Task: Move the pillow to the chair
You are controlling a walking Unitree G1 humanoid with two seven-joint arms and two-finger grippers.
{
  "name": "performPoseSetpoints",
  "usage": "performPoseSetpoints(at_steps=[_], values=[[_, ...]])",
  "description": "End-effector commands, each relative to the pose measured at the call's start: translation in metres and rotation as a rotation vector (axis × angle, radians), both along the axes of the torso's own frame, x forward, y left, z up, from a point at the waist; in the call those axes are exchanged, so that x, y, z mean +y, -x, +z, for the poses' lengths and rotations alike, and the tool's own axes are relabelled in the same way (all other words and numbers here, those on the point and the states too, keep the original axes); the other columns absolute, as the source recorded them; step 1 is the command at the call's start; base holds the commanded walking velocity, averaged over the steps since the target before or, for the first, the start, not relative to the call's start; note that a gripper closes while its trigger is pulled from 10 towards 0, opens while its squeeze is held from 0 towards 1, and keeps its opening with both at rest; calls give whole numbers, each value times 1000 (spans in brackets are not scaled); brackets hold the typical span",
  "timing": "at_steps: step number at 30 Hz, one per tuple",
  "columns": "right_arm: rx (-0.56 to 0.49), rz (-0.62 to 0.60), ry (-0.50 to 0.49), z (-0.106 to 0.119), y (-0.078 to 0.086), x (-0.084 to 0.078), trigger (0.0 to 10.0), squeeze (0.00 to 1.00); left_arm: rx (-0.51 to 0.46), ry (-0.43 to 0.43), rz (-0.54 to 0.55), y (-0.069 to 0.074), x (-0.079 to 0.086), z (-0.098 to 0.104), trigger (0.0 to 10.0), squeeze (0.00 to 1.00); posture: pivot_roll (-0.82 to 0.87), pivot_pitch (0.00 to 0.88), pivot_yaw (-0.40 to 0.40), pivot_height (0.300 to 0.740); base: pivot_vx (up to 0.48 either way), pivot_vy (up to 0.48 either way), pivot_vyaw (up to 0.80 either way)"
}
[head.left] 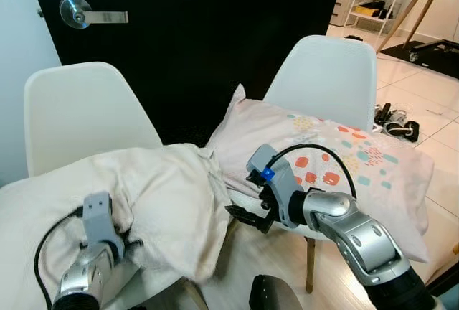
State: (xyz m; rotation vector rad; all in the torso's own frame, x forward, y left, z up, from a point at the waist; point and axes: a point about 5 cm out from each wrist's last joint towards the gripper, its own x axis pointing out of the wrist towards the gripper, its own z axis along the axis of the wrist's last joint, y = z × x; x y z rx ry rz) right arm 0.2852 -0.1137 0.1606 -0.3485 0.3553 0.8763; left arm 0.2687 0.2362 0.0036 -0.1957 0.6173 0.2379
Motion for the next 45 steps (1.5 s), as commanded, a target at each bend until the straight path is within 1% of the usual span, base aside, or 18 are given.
performPoseSetpoints(at_steps=[1, 2, 3, 4, 6, 7, 9, 15, 20, 26, 27, 28, 34, 38, 40, 41, 42, 45], values=[[-12, 1, -2, 6, 0, 1, 10000, 0, 35, -102, -5, 8, 11, -4, 10000, 0, -63, 0, -69, 556, 0, 0, 0], [-12, 1, -2, 6, 0, 1, 10000, 0, 35, -102, -5, 8, 11, -4, 10000, 0, -63, 0, -69, 556, 0, 0, 0], [-12, -9, -5, 8, -1, 1, 10000, 0, 27, -235, -4, 10, 23, 0, 10000, 0, -61, 0, -71, 556, 0, 0, 0], [-12, -9, -5, 8, -1, 1, 10000, 0, 27, -235, -4, 10, 23, 0, 10000, 0, -61, 0, -71, 556, 0, 0, 0], [-22, -31, -17, 10, -4, 0, 10000, 0, -7, -512, -22, 10, 44, 15, 10000, 0, -60, 0, -72, 556, 0, 0, 0], [-22, -31, -17, 10, -4, 0, 10000, 0, -7, -512, -22, 10, 44, 15, 10000, 0, -60, 0, -72, 556, 0, 0, 0], [-28, -48, -39, 13, -6, 1, 10000, 0, -65, -687, -20, 8, 57, 32, 10000, 0, -57, 0, -74, 556, 0, 0, 0], [-40, -62, -66, 16, -8, 4, 10000, 0, -267, -904, -11, -7, 65, 74, 10000, 0, -52, 0, -75, 556, 0, 0, 0], [-49, -61, -50, 14, -8, 5, 10000, 0, -359, -856, -45, -16, 50, 81, 10000, 0, -55, 0, -73, 556, 0, 0, 0], [-55, -69, -39, 14, -9, 5, 10000, 0, -455, -677, -150, -23, 19, 76, 10000, 0, -52, 0, -77, 556, 0, 0, 0], [-57, -71, -36, 14, -9, 4, 10000, 0, -452, -658, -181, -23, 13, 73, 10000, 706, -53, 0, -78, 556, 0, 0, 0], [-57, -72, -32, 13, -9, 4, 10000, 0, -427, -663, -211, -21, 10, 70, 10000, 1000, -58, 0, -75, 556, 0, 0, 0], [-60, -79, -26, 13, -10, 2, 10000, 0, -337, -713, -185, -18, 20, 67, 10000, 1000, -54, 0, -75, 556, 0, 0, 0], [-68, -88, -24, 14, -11, 1, 10000, 0, -285, -723, -150, -17, 34, 79, 10000, 1000, -52, 0, -77, 556, 0, 0, 0], [-71, -91, -23, 14, -12, 1, 10000, 0, -226, -659, -278, -18, 28, 87, 10000, 1000, -47, 0, -76, 556, 0, 0, 0], [-71, -91, -23, 14, -12, 1, 10000, 0, -226, -659, -278, -18, 28, 87, 10000, 1000, -47, 0, -76, 556, 0, 0, 0], [-72, -94, -21, 13, -12, 1, 10000, 0, -145, -592, -408, -14, 18, 85, 10000, 1000, -44, 0, -76, 556, 0, 0, 0], [-76, -102, -21, 13, -14, 1, 10000, 0, -59, -492, -546, -3, 2, 77, 10000, 1000, -44, 0, -73, 556, 0, 0, 0]])
